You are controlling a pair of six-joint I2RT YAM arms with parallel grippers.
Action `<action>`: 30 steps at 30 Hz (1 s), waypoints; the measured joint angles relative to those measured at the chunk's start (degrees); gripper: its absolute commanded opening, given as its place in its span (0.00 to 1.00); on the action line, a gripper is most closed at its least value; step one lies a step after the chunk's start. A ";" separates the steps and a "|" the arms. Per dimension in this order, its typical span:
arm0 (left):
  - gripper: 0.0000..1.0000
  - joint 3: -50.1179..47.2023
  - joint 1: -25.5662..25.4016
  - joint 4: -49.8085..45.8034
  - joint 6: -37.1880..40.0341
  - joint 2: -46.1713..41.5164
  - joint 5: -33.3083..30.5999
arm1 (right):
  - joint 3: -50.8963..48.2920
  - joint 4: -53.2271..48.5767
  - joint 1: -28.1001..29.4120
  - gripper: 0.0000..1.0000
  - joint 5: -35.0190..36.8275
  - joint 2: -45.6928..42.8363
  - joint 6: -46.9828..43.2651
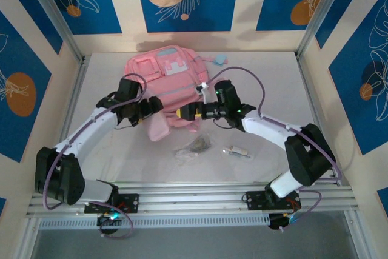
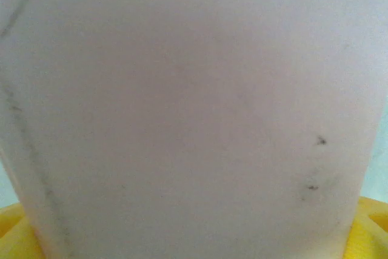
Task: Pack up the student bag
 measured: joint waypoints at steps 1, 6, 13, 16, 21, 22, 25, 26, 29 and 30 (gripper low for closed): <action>0.82 0.28 -0.66 1.40 -1.05 0.33 0.44 | 0.00 1.07 1.18 0.99 -0.15 0.66 -0.15; 0.82 0.46 -2.75 5.88 -4.96 0.72 1.86 | 0.57 3.26 5.03 0.98 -0.13 4.79 -0.66; 0.81 -0.90 -3.54 9.03 -7.96 -0.42 2.23 | 1.55 5.95 5.16 0.53 -1.11 9.81 0.50; 0.83 -1.70 -3.69 9.81 -8.66 -0.68 1.90 | 1.75 7.87 5.11 0.39 -2.58 10.43 1.68; 1.00 -2.08 -3.89 10.60 -9.05 -0.68 0.66 | 1.55 8.68 4.96 0.22 -1.66 10.47 3.26; 1.00 -2.08 -3.96 10.58 -8.72 -0.72 0.74 | 1.33 9.09 4.81 0.20 -2.21 10.47 3.48; 1.00 -1.53 -4.09 9.84 -6.27 -0.74 0.31 | 0.46 9.68 4.00 0.17 -3.41 10.25 4.00; 1.00 -0.83 -4.11 9.03 -5.18 -0.70 -0.11 | -0.02 9.66 3.61 0.17 -3.85 10.01 4.09; 1.00 3.34 -4.11 6.49 0.13 -0.33 -2.89 | -1.84 9.14 1.49 0.16 -5.07 8.44 4.46; 1.00 5.11 -4.11 6.10 2.34 -0.04 -3.85 | -2.47 8.72 0.39 0.16 -5.46 7.63 4.52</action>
